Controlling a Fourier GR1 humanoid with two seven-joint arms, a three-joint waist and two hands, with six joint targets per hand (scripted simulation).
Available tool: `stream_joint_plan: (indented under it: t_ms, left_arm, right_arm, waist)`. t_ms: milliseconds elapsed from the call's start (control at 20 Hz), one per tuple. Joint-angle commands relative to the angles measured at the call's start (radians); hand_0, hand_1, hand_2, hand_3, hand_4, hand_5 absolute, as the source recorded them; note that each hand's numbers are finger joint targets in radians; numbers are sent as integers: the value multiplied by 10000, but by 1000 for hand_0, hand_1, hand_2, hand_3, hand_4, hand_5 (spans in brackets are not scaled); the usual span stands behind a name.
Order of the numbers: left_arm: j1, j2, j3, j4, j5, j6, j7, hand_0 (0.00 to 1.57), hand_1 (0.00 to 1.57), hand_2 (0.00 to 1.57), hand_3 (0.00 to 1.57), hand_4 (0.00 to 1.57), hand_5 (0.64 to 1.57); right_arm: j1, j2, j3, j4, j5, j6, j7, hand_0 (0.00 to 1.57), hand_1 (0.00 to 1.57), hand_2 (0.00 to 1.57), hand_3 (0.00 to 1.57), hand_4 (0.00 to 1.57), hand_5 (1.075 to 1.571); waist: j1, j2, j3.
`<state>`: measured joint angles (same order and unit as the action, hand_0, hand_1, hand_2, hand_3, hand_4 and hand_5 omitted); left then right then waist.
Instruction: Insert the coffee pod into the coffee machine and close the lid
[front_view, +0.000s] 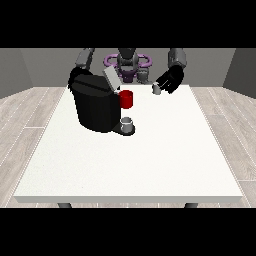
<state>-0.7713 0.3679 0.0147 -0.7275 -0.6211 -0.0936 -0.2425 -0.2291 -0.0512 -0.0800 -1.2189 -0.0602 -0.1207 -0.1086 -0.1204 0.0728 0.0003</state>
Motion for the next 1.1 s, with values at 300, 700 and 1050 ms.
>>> stream_joint_plan:
  t_ms: [300,700,1050]
  left_arm:
    - [-1347,462,684,163,98,-415,614,1253,1253,1328,1281,537,1571]
    - [-2979,1317,1484,675,352,-569,895,1209,1209,1245,1188,486,1571]
    - [-3312,950,1240,562,114,-478,1087,1278,1278,1332,1265,519,1571]
  right_arm:
    - [279,233,457,-399,83,283,-533,0,0,0,0,504,1571]
    - [-1108,90,661,-1498,444,-240,912,0,0,0,0,511,1571]
    - [-949,-62,403,-1404,351,-169,578,0,0,0,0,520,1571]
  waist:
    - [-838,468,-1]
    - [-1623,1391,-4]
    - [-1677,1426,-1]
